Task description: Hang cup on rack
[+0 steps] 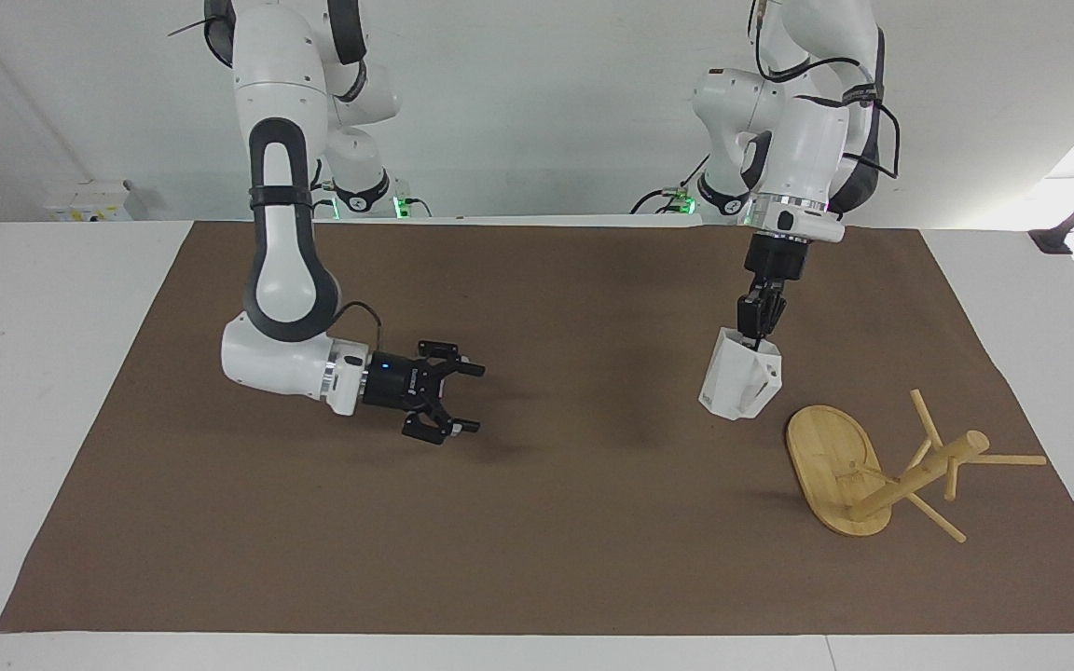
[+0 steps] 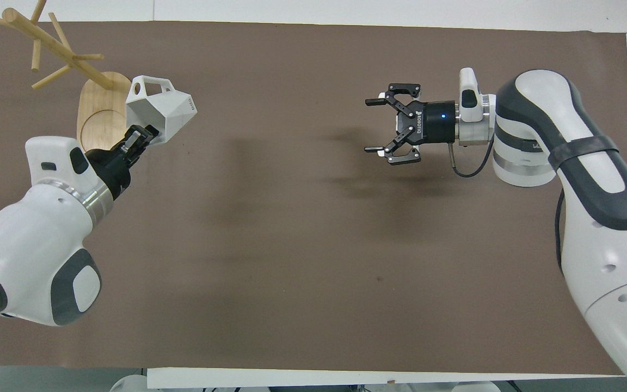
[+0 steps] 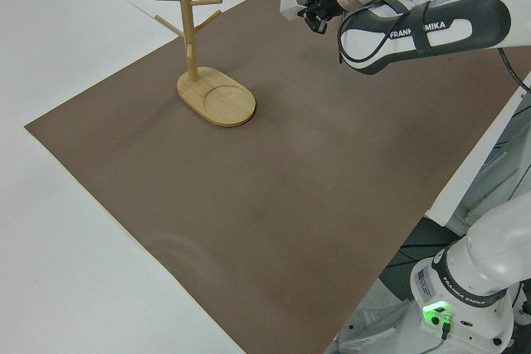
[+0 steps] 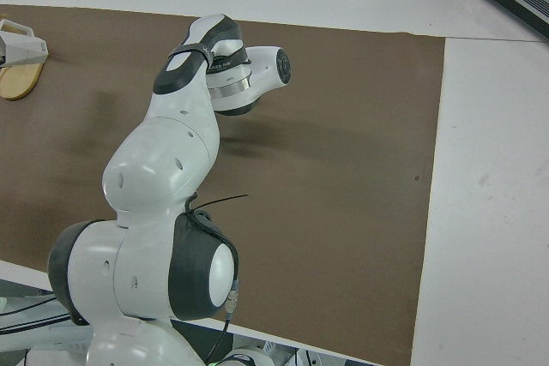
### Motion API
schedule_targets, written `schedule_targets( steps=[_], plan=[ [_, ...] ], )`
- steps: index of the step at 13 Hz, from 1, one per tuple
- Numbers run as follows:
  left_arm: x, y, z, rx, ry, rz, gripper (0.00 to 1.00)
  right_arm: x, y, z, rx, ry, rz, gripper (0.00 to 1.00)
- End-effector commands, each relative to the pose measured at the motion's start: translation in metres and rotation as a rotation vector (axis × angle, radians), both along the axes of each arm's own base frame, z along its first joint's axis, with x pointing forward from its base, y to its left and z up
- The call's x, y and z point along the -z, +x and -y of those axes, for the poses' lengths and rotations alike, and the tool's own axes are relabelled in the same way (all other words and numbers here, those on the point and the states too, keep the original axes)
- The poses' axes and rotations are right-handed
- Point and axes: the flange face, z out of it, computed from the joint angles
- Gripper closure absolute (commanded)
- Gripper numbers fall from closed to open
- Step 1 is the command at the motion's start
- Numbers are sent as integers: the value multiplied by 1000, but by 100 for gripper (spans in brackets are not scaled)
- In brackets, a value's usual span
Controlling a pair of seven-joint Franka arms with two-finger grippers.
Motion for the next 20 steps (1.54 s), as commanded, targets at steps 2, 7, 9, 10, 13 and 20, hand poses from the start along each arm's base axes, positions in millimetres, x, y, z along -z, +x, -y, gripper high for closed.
schedule_targets(
  steps=[2, 7, 9, 10, 13, 20],
  plan=[
    [34, 8, -16, -54, -24, 124, 100, -95, -8, 72, 45, -346, -76, 0],
    [41, 80, -20, -98, 1, 143, 100, -147, -30, 134, 247, -717, -308, 0],
    [48, 89, -18, -93, 15, 135, 100, -161, -40, 149, 381, -809, -424, 0],
    [53, 95, -17, -94, 19, 132, 100, -182, -46, 150, 460, -857, -435, 0],
    [56, 97, -22, -108, 18, 126, 100, -229, -69, 151, 676, -1030, -528, 0],
    [64, 103, -45, -156, 30, 39, 100, -267, -111, 194, 1220, -1047, -1008, 0]
  ],
)
